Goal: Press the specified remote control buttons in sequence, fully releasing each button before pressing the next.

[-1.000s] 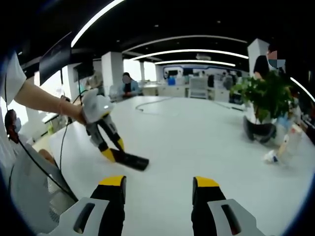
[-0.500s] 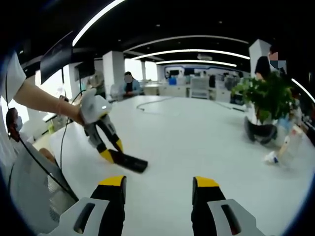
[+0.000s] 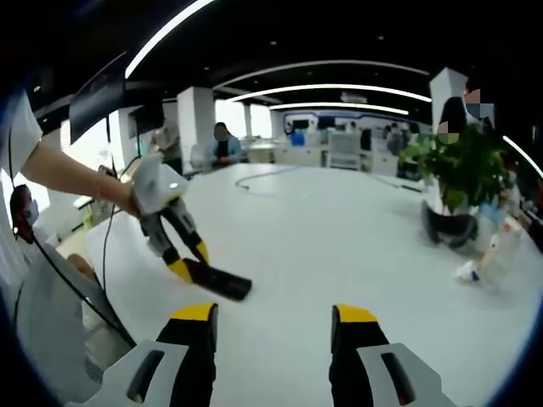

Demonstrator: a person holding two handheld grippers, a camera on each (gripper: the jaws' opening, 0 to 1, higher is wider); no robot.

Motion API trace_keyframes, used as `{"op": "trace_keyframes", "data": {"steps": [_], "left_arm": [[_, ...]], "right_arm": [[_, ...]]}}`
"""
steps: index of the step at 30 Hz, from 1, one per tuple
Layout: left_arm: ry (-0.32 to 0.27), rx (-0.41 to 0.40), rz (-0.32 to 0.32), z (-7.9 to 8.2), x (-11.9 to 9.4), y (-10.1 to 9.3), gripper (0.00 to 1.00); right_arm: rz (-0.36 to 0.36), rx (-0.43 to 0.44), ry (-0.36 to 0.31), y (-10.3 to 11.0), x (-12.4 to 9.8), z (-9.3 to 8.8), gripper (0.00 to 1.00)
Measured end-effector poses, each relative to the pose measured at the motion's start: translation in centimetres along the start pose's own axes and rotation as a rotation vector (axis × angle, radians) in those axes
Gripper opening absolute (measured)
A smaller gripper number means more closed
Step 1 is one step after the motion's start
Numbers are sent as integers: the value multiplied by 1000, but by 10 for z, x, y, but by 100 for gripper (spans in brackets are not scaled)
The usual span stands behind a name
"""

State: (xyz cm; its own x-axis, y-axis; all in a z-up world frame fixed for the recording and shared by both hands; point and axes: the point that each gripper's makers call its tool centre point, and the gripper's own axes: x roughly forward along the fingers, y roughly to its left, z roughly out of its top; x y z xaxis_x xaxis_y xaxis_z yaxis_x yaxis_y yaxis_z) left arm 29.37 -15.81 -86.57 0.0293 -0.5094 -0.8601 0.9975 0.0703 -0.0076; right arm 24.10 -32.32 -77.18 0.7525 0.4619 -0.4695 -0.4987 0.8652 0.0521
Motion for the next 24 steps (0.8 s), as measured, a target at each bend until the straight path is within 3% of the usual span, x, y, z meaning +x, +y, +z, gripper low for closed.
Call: {"op": "trace_keyframes", "data": {"steps": [24], "left_arm": [[-18,2,0,-1,-1,-18,24]], "right_arm": [[-3,0,-3,1,-1,0,51]]}}
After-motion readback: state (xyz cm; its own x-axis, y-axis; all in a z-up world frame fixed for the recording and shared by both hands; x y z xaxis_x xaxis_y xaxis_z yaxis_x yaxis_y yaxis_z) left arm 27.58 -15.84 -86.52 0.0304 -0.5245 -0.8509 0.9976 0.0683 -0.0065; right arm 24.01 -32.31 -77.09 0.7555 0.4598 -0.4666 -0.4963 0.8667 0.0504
